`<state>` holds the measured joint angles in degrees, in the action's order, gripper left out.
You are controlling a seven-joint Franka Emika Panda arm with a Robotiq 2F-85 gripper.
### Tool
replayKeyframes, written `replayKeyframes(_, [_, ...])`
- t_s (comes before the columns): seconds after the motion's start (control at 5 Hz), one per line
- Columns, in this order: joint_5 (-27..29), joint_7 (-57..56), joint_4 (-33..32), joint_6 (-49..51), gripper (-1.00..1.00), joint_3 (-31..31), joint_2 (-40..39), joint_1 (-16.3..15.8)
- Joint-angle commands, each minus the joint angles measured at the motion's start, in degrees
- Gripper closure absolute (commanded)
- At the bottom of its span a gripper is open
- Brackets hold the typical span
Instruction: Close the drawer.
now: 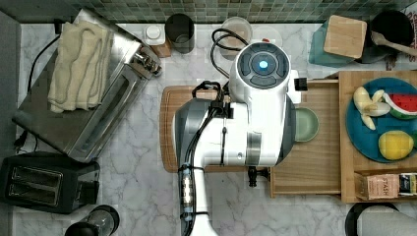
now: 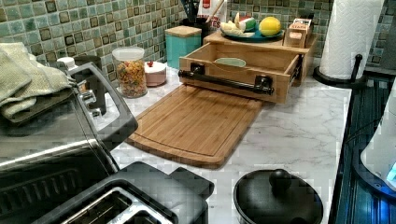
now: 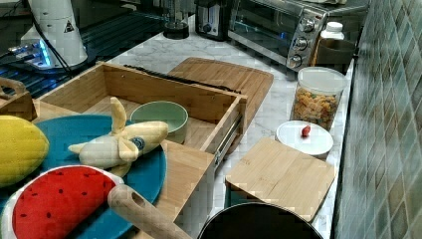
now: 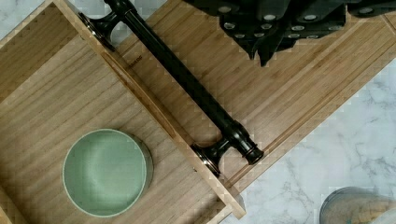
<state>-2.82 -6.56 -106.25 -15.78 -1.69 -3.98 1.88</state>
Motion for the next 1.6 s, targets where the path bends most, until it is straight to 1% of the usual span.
replayKeyframes(0.2, [0.96,-7.82,-4.33,-4.87,1.0,-0.2,1.71,0.8])
replayKeyframes(0.4, [1.05,-19.11,-6.53,-5.94,1.0,0.64,2.58,0.27])
replayKeyframes(0.6, [5.22,-28.69,-7.62,-5.95,1.0,1.78,2.25,-0.34])
replayKeyframes(0.8, [2.64,-32.05,-14.13,-13.31,1.0,3.06,4.88,-2.85])
replayKeyframes(1.0, [0.71,-32.51,-18.07,-16.66,1.0,3.95,5.8,-4.08])
replayKeyframes(1.2, [-0.38,-36.26,-21.22,-20.05,1.0,3.86,5.99,-4.81])
replayKeyframes(1.4, [-1.88,-37.59,-22.84,-22.07,1.0,3.78,5.4,-5.69])
replayKeyframes(1.6, [-4.79,-36.89,-26.43,-27.21,1.0,3.41,5.4,-6.62])
